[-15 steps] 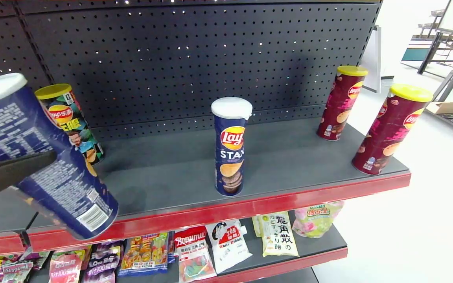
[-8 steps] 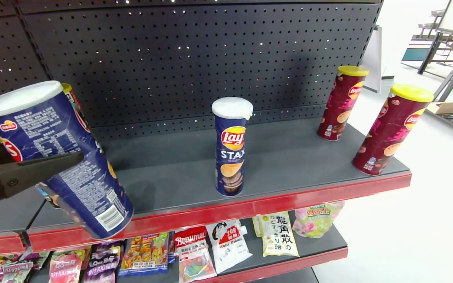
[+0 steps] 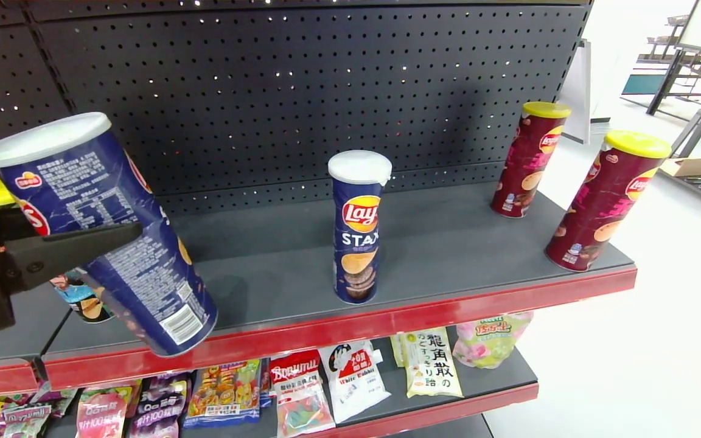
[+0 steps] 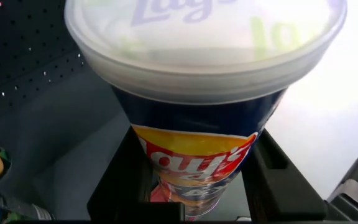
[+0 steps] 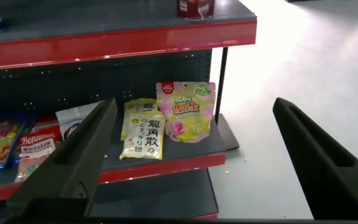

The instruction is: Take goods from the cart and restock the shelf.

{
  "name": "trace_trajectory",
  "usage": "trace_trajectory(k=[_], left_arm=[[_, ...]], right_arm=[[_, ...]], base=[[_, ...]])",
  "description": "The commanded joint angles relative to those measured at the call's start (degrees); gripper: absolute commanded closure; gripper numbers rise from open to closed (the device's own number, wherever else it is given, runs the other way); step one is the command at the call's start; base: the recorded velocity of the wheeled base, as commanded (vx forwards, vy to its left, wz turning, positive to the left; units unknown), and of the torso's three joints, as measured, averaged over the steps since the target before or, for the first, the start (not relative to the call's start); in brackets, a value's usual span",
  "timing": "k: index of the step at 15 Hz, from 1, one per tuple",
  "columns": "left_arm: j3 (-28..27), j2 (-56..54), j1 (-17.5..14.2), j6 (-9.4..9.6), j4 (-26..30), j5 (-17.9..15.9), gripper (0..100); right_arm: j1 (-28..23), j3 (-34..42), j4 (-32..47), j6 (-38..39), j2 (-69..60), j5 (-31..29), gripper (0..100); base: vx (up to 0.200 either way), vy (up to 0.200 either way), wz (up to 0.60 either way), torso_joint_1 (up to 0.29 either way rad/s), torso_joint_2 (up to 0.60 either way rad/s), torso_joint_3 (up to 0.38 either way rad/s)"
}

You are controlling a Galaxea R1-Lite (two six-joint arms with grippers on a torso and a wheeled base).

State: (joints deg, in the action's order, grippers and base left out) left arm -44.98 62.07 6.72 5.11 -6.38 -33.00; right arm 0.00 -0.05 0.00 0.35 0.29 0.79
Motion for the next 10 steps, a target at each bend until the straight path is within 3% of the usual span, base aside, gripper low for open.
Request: trace_trajectory(k=[1, 3, 5, 10], left_arm=[[-0.5, 4.9, 1.5, -0.01, -3.2, 0.0, 100], [-1.6, 10.4, 5.8, 0.08, -7.7, 0.4, 100], [-4.8, 14.8, 8.3, 0.25, -8.7, 0.7, 100], [-13.6, 25.1, 9.5, 0.69, -10.2, 3.4, 100]], right_arm=[[0.0, 0.0, 0.0, 0.0, -0.2, 0.0, 0], [0.0, 0.0, 0.0, 0.0, -0.2, 0.0, 0], [0.0, 0.0, 0.0, 0.0, -0.2, 0.0, 0], [0.0, 0.0, 0.0, 0.0, -0.2, 0.0, 0]], base=[[0.0, 0.0, 0.0, 0.0, 0.0, 0.0], [0.0, 0.0, 0.0, 0.0, 0.0, 0.0], [0.0, 0.0, 0.0, 0.0, 0.0, 0.0], [0.0, 0.0, 0.0, 0.0, 0.0, 0.0]])
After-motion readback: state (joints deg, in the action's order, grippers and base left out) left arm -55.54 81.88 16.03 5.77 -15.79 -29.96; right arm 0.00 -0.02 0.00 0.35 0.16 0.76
